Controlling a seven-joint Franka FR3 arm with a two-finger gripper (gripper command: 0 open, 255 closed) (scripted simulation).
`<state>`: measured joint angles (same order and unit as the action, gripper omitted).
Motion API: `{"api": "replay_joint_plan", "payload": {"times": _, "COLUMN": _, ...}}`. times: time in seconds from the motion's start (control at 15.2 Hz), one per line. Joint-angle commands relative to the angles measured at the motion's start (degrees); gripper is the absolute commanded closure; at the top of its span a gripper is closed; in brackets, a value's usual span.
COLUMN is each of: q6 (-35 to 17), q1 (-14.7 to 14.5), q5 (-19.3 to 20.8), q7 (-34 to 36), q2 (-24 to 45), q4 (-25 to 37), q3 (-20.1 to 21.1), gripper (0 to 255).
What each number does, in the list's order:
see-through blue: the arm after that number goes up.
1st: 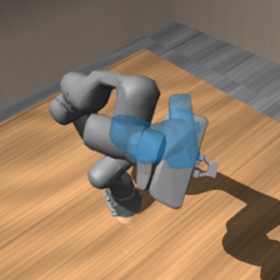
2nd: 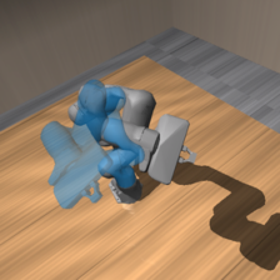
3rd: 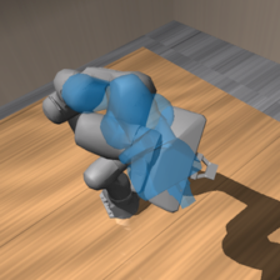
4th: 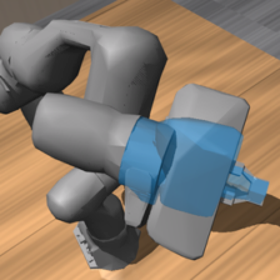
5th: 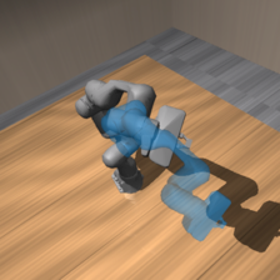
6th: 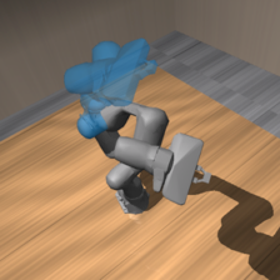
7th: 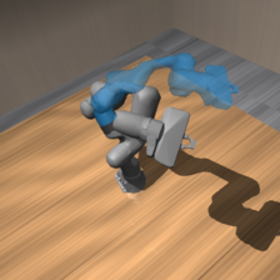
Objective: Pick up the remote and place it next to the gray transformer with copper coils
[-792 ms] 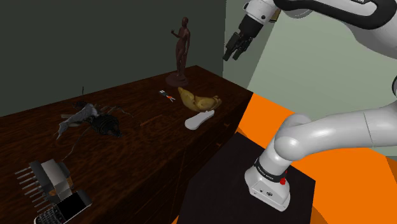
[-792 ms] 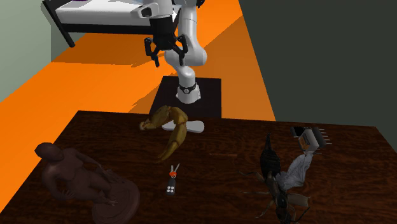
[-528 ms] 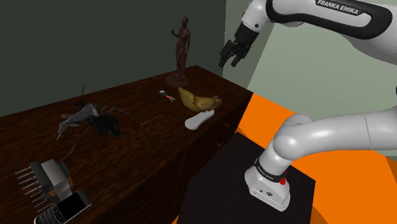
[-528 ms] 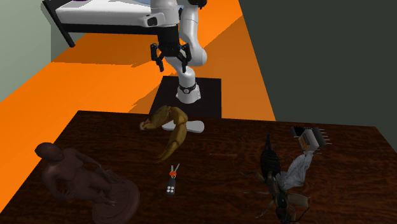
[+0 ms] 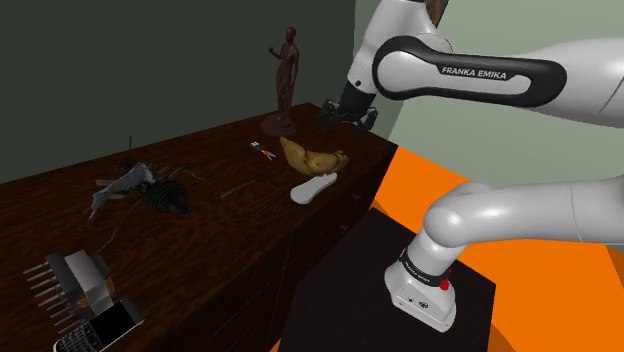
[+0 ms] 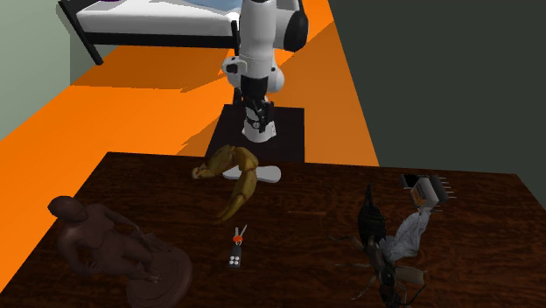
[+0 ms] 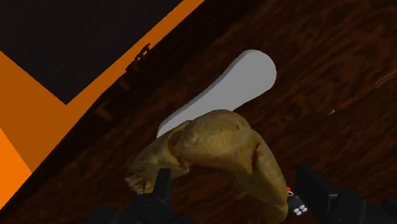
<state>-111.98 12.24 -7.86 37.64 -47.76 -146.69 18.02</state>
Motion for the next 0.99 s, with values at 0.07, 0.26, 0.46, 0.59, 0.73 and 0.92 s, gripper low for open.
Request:
{"api": "replay_joint_plan", "payload": {"times": 0.07, "q6": -3.88, "q1": 3.82, "q5": -1.36, "q7": 13.81, "q2": 2.62, "q4": -2.36, "q3": 7.45, "gripper": 0}}
{"api": "replay_joint_plan", "payload": {"times": 0.26, "q6": -6.95, "q1": 8.31, "q5": -2.23, "q7": 27.11, "q2": 6.77, "q4": -2.89, "q3": 14.98, "gripper": 0}}
{"api": "replay_joint_plan", "payload": {"times": 0.46, "q6": -9.76, "q1": 13.95, "q5": -2.25, "q7": 40.72, "q2": 12.2, "q4": -2.26, "q3": 22.83, "gripper": 0}}
{"api": "replay_joint_plan", "payload": {"times": 0.59, "q6": -11.51, "q1": 18.5, "q5": -1.5, "q7": 50.09, "q2": 16.47, "q4": -1.31, "q3": 28.32, "gripper": 0}}
{"api": "replay_joint_plan", "payload": {"times": 0.73, "q6": -12.8, "q1": 22.67, "q5": -0.39, "q7": 57.62, "q2": 20.15, "q4": -0.33, "q3": 32.89, "gripper": 0}}
{"api": "replay_joint_plan", "payload": {"times": 0.92, "q6": -15.57, "q1": 23.73, "q5": 0.27, "q7": 58.24, "q2": 21.67, "q4": -1.68, "q3": 34.06, "gripper": 0}}
